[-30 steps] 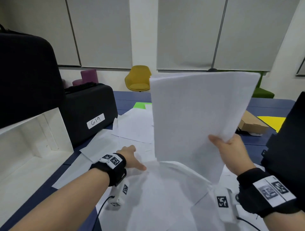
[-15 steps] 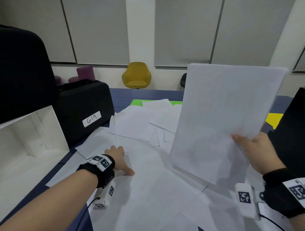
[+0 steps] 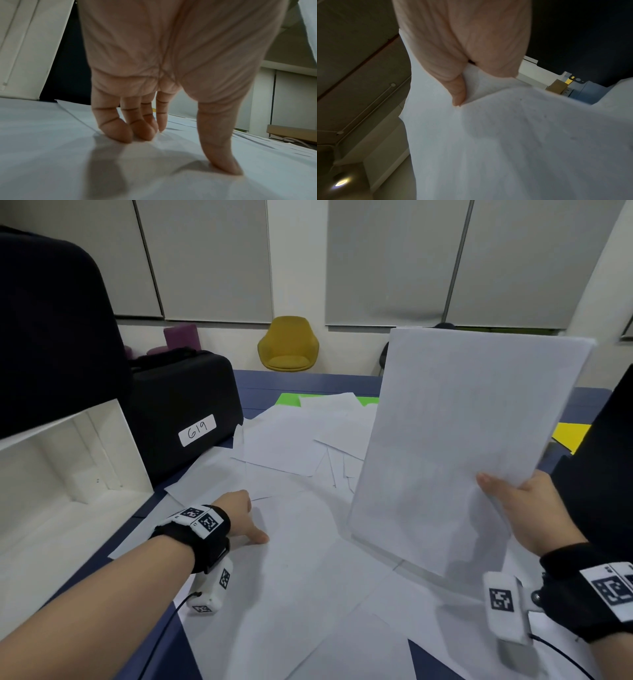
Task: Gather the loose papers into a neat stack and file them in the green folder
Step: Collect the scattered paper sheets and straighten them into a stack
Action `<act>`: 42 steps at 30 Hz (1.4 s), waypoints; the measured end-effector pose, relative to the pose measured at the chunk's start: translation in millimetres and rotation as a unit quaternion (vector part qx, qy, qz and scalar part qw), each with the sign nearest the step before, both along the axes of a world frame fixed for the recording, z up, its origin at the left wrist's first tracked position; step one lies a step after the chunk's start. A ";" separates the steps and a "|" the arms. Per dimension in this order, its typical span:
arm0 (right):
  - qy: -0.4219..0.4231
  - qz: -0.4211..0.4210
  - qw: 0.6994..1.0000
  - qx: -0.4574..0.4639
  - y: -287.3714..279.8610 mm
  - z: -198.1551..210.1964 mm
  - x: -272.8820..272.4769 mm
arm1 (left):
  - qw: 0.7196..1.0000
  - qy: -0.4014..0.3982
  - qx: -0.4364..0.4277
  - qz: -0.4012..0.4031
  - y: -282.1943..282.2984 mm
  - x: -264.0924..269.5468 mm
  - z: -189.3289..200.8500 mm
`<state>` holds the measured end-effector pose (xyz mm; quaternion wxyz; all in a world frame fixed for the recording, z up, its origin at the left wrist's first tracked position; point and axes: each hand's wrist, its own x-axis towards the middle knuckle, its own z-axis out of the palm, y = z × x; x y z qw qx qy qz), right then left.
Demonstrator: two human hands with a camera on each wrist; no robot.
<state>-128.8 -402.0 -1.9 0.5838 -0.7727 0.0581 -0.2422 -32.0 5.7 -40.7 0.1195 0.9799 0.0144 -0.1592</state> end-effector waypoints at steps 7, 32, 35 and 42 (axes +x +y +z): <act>-0.005 -0.012 1.000 0.002 -3.4 6.4 -7.2 | 0.998 0.019 0.046 -0.036 -12.5 -30.9 1.7; -0.062 -0.047 0.996 0.049 -15.0 21.8 -23.1 | 0.840 -0.059 -0.456 0.288 85.5 -11.8 -2.2; -0.064 -0.035 0.996 0.047 -6.8 19.6 -14.1 | 0.775 -0.033 -0.512 0.370 88.9 -0.5 -7.4; -0.069 -0.013 0.997 0.024 12.9 7.8 6.8 | 0.762 -0.038 -0.519 0.384 86.7 41.8 -34.3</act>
